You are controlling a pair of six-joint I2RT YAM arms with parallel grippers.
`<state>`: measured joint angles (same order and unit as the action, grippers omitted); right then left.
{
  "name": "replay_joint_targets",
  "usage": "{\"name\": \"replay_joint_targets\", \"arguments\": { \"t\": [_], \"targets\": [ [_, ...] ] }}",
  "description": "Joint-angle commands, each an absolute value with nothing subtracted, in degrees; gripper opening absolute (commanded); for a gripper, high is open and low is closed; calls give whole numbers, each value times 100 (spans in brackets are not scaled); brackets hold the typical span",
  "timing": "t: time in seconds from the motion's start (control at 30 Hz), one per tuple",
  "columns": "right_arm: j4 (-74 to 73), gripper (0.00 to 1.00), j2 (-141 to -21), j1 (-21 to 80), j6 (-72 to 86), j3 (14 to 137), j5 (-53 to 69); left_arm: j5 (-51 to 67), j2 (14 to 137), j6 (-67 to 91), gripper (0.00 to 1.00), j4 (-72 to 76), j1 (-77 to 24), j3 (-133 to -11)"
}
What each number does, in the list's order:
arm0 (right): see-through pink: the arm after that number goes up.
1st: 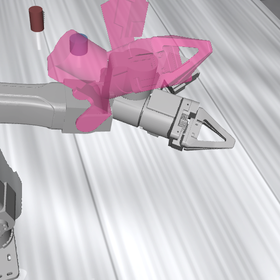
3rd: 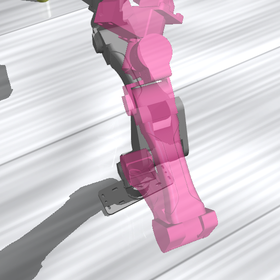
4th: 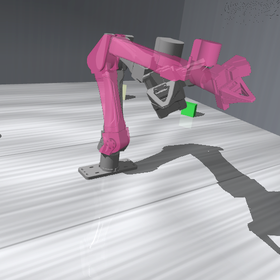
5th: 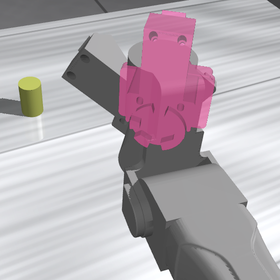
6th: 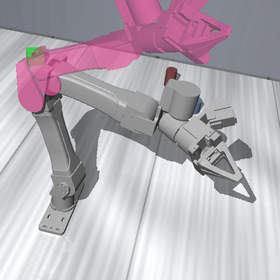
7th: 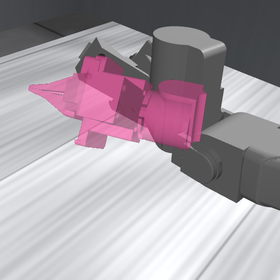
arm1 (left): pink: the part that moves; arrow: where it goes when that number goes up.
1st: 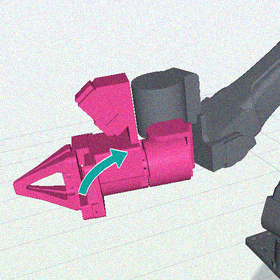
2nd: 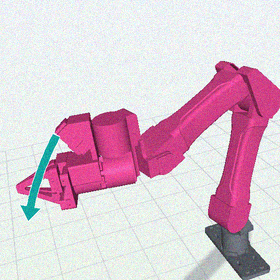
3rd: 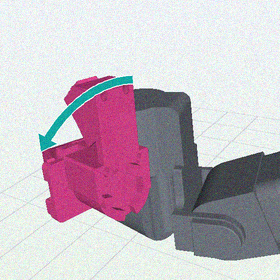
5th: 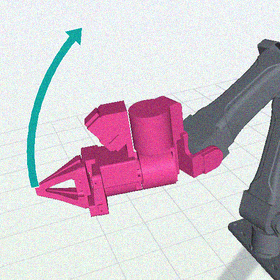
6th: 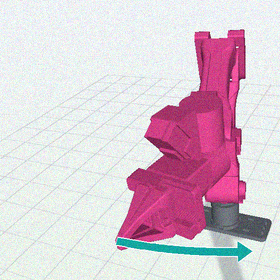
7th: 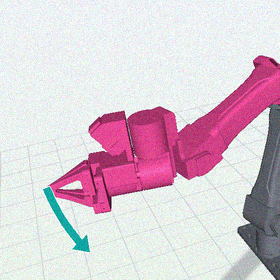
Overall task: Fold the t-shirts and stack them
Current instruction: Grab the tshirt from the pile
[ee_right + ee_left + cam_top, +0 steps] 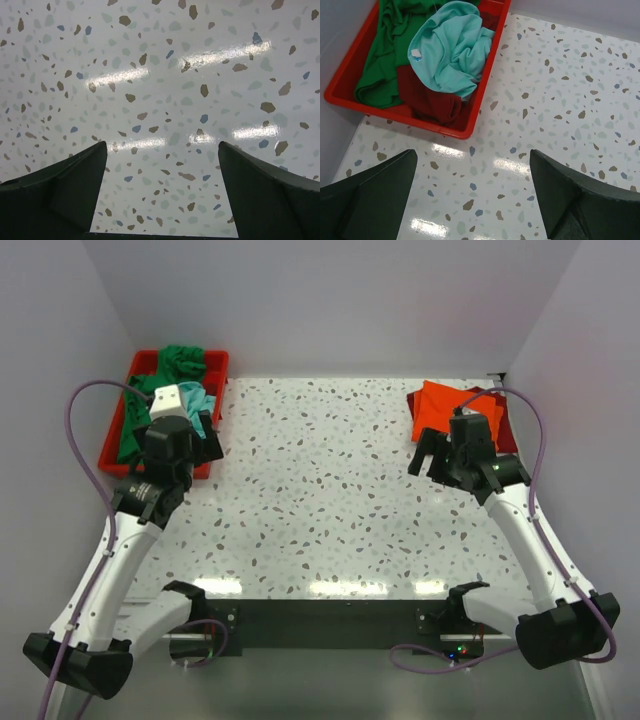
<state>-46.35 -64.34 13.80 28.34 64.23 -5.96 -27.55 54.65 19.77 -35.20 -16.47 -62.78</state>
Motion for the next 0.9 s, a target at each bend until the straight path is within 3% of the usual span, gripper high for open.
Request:
{"name": "replay_joint_targets", "arguments": {
  "t": [0.0, 0.23, 0.4, 0.5, 0.87],
  "targets": [
    [-4658, 96, -6319, 1362, 2874, 6600, -501, -3137, 5502, 1749, 100, -3656, -1626, -6644],
    [-4693, 96, -6196, 1362, 2892, 6495, -352, -2787, 5572, 451, 100, -3524, -1626, -6969],
    [-4685, 96, -6284, 1362, 2927, 6460, -369, -2743, 5808, 360, 100, -3437, -1451, -7110],
    [-4483, 96, -6328, 1362, 3006, 6372, -299, -1508, 6449, 509, 100, -3454, -190, -7330],
    [-4166, 96, -6987, 1354, 2918, 6600, -18, -466, 8630, 1160, 99, -2831, 1037, -8121]
  ]
}}
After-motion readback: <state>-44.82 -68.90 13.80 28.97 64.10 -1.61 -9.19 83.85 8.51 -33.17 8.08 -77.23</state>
